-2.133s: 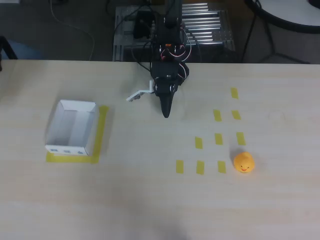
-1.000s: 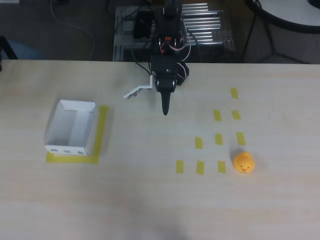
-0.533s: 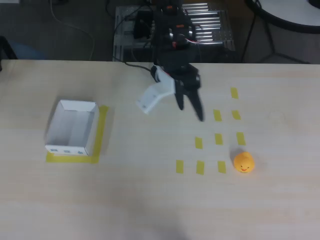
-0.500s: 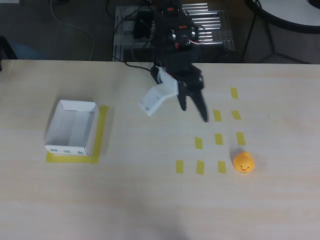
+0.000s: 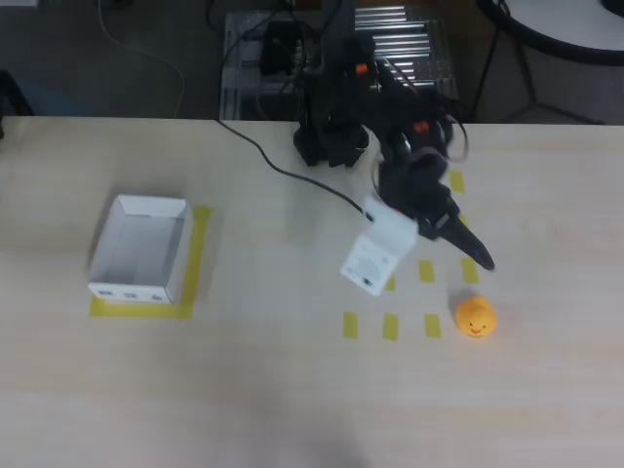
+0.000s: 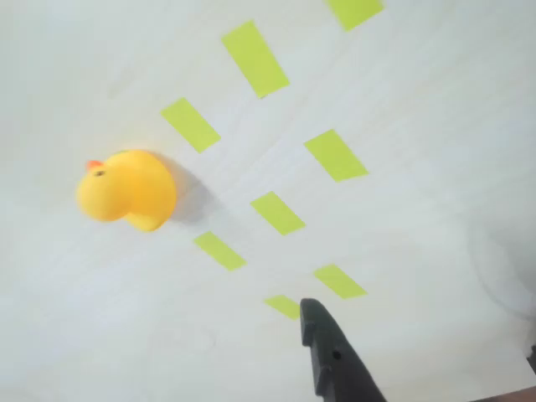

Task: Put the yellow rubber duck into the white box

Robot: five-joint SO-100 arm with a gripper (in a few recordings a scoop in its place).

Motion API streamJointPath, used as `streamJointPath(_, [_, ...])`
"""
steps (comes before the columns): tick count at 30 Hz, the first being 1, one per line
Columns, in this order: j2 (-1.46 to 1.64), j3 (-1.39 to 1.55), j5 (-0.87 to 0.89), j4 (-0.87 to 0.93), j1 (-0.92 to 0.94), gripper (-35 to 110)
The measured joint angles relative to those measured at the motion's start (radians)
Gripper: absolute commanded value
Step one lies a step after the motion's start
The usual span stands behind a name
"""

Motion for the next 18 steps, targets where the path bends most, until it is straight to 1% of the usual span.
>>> streamJointPath(10, [-0.492, -0.428, 0.095, 0.003, -0.084, 78])
streamJointPath(15, [-0.67, -0.594, 0.137, 0.003, -0.112, 77])
streamJointPath(18, [-0.723, -0.649, 0.152, 0.003, -0.124, 75])
